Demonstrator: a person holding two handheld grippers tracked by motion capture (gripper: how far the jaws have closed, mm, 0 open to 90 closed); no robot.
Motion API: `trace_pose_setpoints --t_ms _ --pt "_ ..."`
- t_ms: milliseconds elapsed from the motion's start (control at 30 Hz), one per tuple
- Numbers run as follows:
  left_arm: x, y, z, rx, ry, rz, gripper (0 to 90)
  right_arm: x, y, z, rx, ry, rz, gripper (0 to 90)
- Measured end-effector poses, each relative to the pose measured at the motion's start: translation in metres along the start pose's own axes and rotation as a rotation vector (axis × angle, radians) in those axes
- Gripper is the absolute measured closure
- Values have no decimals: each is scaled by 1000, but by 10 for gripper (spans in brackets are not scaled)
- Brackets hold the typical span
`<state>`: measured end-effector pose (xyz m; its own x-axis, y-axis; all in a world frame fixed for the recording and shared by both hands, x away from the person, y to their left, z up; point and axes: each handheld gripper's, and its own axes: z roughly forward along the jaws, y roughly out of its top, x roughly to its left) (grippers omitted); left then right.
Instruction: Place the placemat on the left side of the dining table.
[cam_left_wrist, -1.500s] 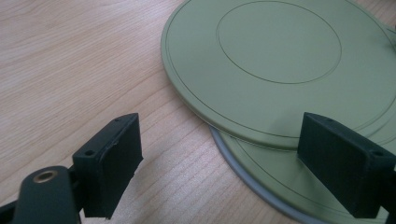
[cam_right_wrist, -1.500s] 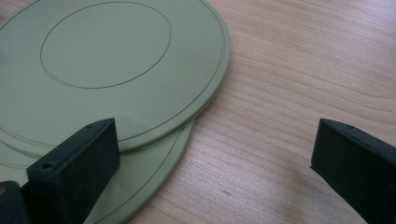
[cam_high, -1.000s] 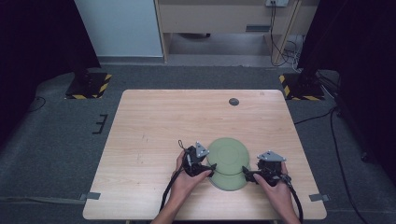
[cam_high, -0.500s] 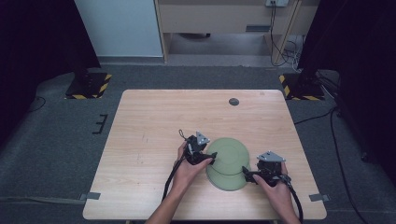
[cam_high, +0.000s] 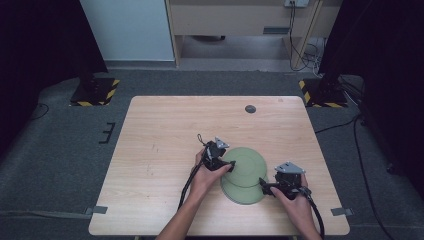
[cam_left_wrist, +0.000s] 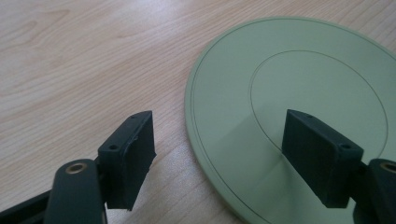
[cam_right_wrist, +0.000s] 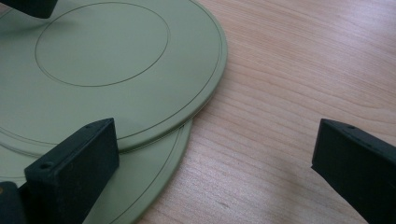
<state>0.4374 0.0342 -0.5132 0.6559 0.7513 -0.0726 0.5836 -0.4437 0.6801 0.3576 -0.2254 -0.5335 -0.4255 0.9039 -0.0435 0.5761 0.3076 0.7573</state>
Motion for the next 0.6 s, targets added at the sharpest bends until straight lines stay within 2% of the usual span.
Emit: trace_pose_setpoints --t_ms 133,233,433,600 --pt "3 0 4 19 -22 -26 227 0 0 0 -1 1 3 9" --pt "6 0 6 30 -67 -65 223 0 0 0 -1 1 3 9" --pt "7 -1 8 38 -111 -97 230 0 0 0 0 2 5 9" --pt "5 0 9 41 -136 -102 263 0 0 0 -1 0 3 9"
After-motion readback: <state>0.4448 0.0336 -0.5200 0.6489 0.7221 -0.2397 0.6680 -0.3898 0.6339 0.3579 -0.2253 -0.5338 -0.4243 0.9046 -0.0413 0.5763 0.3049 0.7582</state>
